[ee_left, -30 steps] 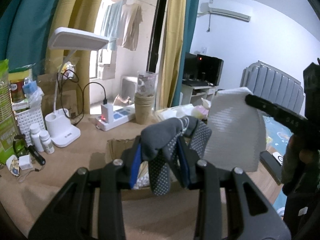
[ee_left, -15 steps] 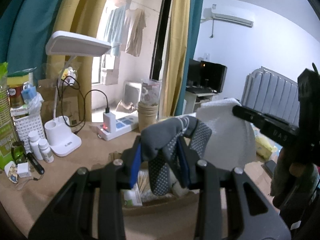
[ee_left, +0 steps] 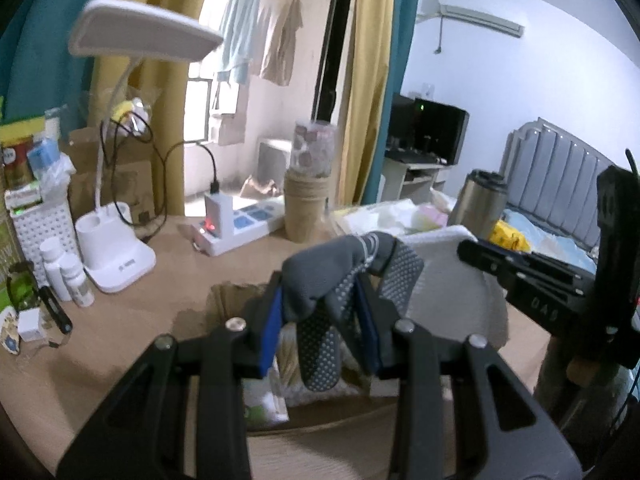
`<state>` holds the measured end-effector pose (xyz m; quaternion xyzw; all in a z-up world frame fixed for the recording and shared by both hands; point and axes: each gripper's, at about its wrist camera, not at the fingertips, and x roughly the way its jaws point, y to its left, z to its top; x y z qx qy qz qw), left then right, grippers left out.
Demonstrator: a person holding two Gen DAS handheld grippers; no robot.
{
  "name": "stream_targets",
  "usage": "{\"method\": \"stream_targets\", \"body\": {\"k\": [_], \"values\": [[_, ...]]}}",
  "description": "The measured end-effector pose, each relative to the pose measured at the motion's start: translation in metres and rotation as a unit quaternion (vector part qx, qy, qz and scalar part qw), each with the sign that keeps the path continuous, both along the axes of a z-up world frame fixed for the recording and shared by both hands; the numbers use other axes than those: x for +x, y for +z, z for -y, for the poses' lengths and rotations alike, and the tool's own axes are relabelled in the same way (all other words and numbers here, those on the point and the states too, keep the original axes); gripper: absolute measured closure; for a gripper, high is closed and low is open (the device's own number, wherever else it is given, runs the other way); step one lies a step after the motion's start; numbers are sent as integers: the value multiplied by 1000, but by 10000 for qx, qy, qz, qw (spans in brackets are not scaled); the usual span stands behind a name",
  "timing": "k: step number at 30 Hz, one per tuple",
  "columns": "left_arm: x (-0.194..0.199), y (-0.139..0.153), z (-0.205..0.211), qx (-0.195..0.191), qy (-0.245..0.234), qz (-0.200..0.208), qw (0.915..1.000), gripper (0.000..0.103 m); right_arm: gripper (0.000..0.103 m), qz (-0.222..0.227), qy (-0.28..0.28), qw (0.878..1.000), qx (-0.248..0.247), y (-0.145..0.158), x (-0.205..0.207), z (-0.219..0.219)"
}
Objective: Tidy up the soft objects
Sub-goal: 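Lift and carry the gloves and white towel over the box with both grippers, then lower the gloves and towel into the box and open both grippers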
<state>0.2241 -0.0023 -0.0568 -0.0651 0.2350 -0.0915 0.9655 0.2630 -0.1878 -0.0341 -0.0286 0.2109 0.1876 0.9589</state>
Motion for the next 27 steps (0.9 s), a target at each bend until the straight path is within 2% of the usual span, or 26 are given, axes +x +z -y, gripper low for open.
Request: {"method": "stream_targets", "body": {"k": [8, 15, 24, 26, 27], "values": [[11, -21, 3, 40, 3, -393, 9992, 67, 93, -501, 339, 9981, 96, -28, 9, -11], [14, -29, 8, 169, -44, -520, 9985, 66, 93, -902, 692, 9930, -333, -52, 11, -38], [19, -44, 8, 149, 2, -802, 9967, 62, 92, -1060, 561, 9917, -460, -60, 14, -38], [20, -45, 8, 140, -12, -828, 9965, 60, 89, -1060, 551, 9916, -487, -60, 15, -38], [20, -46, 8, 140, -23, -842, 9964, 60, 83, -1033, 531, 9921, -480, -59, 15, -38]]}}
